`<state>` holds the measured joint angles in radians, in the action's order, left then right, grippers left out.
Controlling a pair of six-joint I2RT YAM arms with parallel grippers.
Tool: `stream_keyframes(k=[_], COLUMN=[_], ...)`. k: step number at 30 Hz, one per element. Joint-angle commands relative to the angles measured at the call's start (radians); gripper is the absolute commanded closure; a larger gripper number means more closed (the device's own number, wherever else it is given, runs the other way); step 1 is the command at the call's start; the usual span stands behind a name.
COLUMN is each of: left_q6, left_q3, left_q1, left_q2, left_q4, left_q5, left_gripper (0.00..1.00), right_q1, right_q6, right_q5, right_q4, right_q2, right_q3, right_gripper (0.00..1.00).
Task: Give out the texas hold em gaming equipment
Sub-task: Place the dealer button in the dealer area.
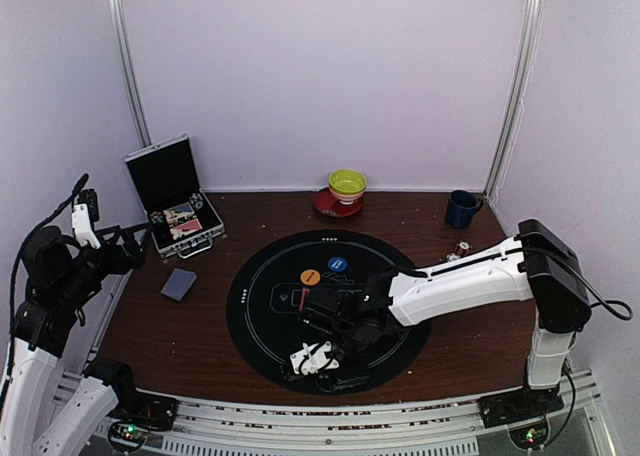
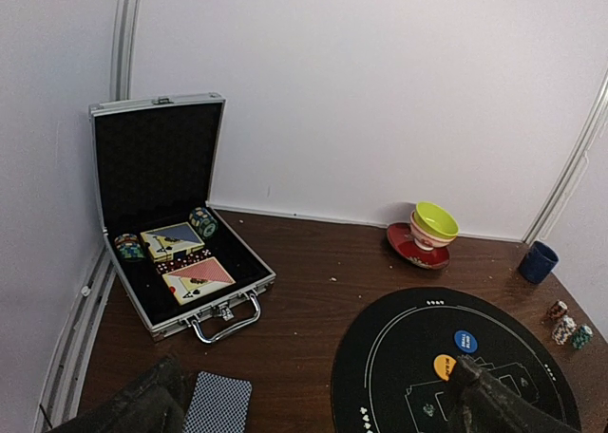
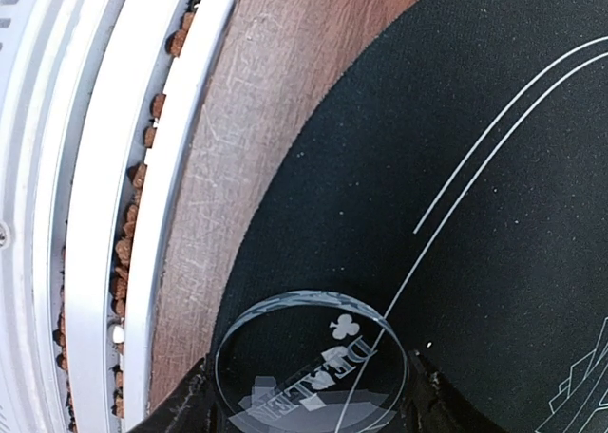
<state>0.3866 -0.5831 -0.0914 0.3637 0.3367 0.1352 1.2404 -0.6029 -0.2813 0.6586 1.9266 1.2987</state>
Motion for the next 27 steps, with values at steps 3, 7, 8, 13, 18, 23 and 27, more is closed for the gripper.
stream_keyframes(k=[3, 7, 8, 13, 18, 23, 27], left_q6=[-0.006, -0.006, -0.006, -0.006, -0.006, -0.006, -0.005], left_q3=[0.008, 0.008, 0.007, 0.008, 0.007, 0.008, 0.008], left_q1=[0.009, 0.009, 0.009, 0.009, 0.009, 0.009, 0.009], left_q2=[-0.006, -0.005, -0.003, -0.003, -0.002, -0.003, -0.005], left_q4=[-0.054, -0.053, -0.053, -0.053, -0.054, -0.053, -0.054], left_q5=[-0.001, 0.0, 0.001, 0.0, 0.001, 0.0, 0.0], left_gripper=[0.02, 0.02, 0.02, 0.02, 0.02, 0.02, 0.02], right_q1=[0.007, 0.006, 0.006, 0.006, 0.006, 0.006, 0.007], right_q6=[0.005, 0.005, 0.005, 0.005, 0.005, 0.006, 0.005], right_q5=[-0.008, 0.0, 0.001, 0.002, 0.006, 0.006, 0.017], right_q4=[-0.02, -0.024, -0.025, -0.023, -0.012, -0.01, -0.004], right_q2=[0.021, 0.026, 0.026, 0.026, 0.013, -0.034, -0.077], right_q3=[0.002, 0.002, 0.002, 0.004, 0.01, 0.007, 0.004], right_gripper=[0.61, 0.59, 0.59, 0.48, 0.31, 0.12, 0.01])
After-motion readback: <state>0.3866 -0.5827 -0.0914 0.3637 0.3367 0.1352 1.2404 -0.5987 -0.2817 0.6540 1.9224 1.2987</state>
